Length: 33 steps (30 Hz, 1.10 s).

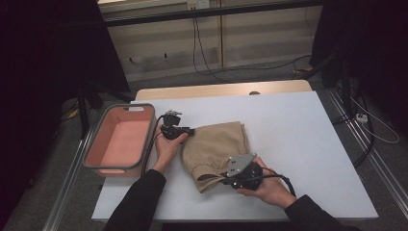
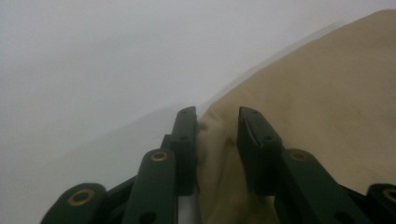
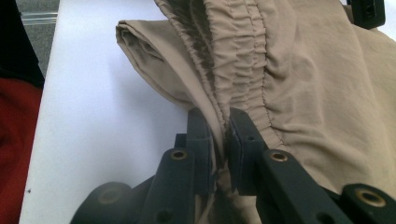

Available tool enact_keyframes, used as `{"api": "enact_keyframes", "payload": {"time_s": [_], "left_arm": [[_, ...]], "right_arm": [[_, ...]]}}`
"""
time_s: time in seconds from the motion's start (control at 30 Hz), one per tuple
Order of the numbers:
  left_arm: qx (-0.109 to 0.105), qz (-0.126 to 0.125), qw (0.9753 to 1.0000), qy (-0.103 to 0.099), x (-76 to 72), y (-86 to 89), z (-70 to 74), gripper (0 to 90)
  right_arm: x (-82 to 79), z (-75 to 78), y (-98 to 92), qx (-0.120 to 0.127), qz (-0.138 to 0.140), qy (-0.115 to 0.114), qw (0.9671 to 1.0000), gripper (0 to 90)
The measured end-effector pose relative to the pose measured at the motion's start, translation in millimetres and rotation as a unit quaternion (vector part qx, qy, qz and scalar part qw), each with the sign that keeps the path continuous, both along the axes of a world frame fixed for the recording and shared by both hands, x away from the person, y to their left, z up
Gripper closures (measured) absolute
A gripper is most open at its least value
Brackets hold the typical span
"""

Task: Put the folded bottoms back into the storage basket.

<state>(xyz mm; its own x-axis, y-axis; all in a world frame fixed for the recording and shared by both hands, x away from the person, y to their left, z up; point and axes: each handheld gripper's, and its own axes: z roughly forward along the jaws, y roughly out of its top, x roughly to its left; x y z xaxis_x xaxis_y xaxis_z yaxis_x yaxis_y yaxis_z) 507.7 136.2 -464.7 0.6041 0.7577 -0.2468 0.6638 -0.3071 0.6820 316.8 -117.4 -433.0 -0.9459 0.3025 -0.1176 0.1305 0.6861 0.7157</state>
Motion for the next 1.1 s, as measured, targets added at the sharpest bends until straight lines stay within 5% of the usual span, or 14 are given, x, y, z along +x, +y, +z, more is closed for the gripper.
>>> {"api": "enact_keyframes", "payload": {"time_s": [0.07,0.3,0.77,1.1], "left_arm": [[-0.016,-0.005,0.9998,0.012,-1.1,1.7,-1.4,80.1],[-0.002,-0.004,1.0000,-0.004,-5.2,-1.9,2.6,83.7],[-0.023,0.003,0.9986,-0.048,-10.8,-1.8,20.2,84.4],[-0.050,-0.002,0.9970,-0.059,-11.4,4.5,29.5,84.6]], "right_arm": [[-0.5,0.0,0.1,0.001,-0.001,0.000,1.0000,80.3],[-1.3,1.1,-1.3,0.007,-0.004,0.001,1.0000,80.4],[-3.1,4.2,-4.9,0.037,-0.016,-0.012,0.9991,80.4],[-4.4,5.8,-5.4,0.048,-0.017,-0.012,0.9986,80.5]]}}
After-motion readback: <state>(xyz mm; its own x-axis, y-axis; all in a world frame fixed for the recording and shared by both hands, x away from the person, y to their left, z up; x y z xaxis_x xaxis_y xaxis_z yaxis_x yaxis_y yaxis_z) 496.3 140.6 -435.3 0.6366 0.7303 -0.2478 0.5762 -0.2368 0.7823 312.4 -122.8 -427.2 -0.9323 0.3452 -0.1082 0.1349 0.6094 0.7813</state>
